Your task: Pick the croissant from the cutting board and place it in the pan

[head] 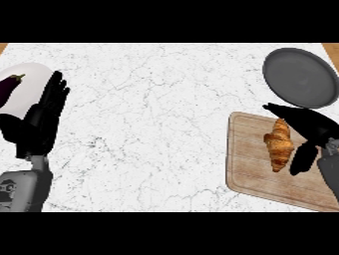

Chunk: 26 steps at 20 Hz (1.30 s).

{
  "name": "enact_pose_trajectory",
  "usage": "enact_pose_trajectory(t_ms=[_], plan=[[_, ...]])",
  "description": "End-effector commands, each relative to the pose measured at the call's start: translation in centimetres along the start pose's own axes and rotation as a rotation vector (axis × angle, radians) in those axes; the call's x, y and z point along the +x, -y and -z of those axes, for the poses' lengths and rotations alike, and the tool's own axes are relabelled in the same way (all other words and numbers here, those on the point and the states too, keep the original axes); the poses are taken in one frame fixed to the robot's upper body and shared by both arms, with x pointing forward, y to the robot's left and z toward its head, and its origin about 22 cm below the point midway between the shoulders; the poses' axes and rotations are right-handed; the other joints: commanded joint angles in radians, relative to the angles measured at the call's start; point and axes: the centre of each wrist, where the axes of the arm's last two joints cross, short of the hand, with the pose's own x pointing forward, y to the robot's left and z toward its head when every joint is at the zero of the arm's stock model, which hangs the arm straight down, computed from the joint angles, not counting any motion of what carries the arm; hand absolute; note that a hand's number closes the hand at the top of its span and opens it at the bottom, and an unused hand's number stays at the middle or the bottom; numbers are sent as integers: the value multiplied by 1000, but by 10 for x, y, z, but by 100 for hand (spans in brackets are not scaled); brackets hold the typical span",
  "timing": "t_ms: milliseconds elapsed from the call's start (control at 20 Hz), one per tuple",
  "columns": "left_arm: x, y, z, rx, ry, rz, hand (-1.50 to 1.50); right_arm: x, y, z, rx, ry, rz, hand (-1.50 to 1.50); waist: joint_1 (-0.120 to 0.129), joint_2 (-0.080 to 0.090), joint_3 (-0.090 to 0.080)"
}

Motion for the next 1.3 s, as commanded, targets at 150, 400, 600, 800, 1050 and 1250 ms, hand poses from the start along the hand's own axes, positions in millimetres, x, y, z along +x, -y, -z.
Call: enact_pose_trajectory(t_ms=[150,400,600,800,1050,1250], plan=[[8,-12,13,4,2,7,0,-3,-29,13,45,11,-1,-150,-3,0,0],[-6,-11,8,-10,2,-6,0,-1,-17,21,63,146,-70,150,0,1,0],[4,7,6,-8,6,-5,0,-1,-21,20,38,139,-59,150,-1,0,0],[-9,1,6,6,8,12,0,-5,-16,19,31,144,-71,150,-2,1,0],[-15,-11,-10,16,-12,-16,0,100,-72,0,12,270,-110,150,-6,-4,-1],[-11,-6,-13,-1,-24,-1,0,127,-72,-31,-126,253,-60,150,-10,-5,0]])
